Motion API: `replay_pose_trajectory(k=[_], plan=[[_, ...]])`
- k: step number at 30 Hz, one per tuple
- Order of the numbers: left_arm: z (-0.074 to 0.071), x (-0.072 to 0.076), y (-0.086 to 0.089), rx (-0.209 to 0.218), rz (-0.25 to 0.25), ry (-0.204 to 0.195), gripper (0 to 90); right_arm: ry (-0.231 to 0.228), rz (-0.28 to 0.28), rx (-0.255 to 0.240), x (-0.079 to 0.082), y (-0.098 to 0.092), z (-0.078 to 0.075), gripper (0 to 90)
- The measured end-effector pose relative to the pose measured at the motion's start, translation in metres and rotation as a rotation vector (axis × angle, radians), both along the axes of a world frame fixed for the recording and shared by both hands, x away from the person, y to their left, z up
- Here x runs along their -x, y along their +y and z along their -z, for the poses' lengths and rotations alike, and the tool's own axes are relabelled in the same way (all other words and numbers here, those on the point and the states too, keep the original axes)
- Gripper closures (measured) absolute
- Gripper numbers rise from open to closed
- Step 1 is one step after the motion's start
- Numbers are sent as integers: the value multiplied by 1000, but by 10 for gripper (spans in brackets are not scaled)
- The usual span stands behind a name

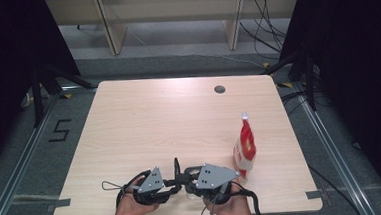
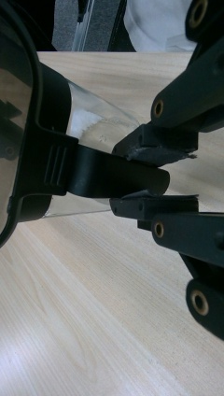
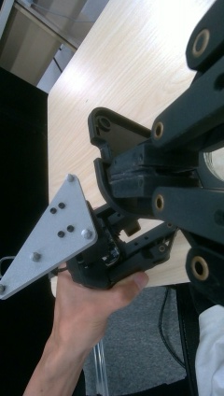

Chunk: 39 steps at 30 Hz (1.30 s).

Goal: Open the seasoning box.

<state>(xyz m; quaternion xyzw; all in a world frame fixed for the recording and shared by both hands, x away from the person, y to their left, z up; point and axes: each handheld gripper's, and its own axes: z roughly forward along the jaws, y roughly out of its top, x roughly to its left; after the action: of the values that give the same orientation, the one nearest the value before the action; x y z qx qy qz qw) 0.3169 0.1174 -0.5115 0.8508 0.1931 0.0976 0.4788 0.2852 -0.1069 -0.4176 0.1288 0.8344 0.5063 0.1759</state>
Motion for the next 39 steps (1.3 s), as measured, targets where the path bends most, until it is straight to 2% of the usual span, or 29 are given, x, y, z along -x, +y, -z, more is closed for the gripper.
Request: replay_pose_trajectory(k=[4, 8, 15, 17, 19, 22, 24, 26, 30, 31, 32, 39], plan=[[0, 0, 0, 2, 2, -5, 732, 1, 6, 2, 0, -2, 0, 865], [0, 0, 0, 6, 4, 12, 730, 2, 23, -1, 1, -8, 1, 832], [-1, 0, 0, 13, 2, 10, 720, 4, 87, -12, 7, -31, 4, 720], [-2, 0, 1, 6, -6, 2, 696, 18, 120, -16, 10, -43, 7, 662], [-2, -1, 1, 30, -16, 13, 661, 31, 145, -22, 12, -54, 11, 645], [-3, -2, 5, 21, -21, 6, 615, 58, 194, -38, 17, -69, 20, 589], [-4, -1, 6, 31, -29, 25, 600, 58, 203, -41, 18, -71, 22, 583], [-5, -1, 9, 53, -30, 25, 586, 62, 223, -34, 20, -77, 24, 568], [-7, 0, 13, 54, -36, 47, 529, 66, 250, -34, 26, -85, 27, 540], [-7, 0, 13, 45, -42, 41, 509, 72, 254, -35, 27, -87, 28, 532], [-7, 2, 12, 53, -64, 57, 482, 75, 261, -39, 28, -89, 28, 526], [-10, 3, 12, 35, -103, 81, 375, 85, 331, -36, 35, -108, 36, 487]])
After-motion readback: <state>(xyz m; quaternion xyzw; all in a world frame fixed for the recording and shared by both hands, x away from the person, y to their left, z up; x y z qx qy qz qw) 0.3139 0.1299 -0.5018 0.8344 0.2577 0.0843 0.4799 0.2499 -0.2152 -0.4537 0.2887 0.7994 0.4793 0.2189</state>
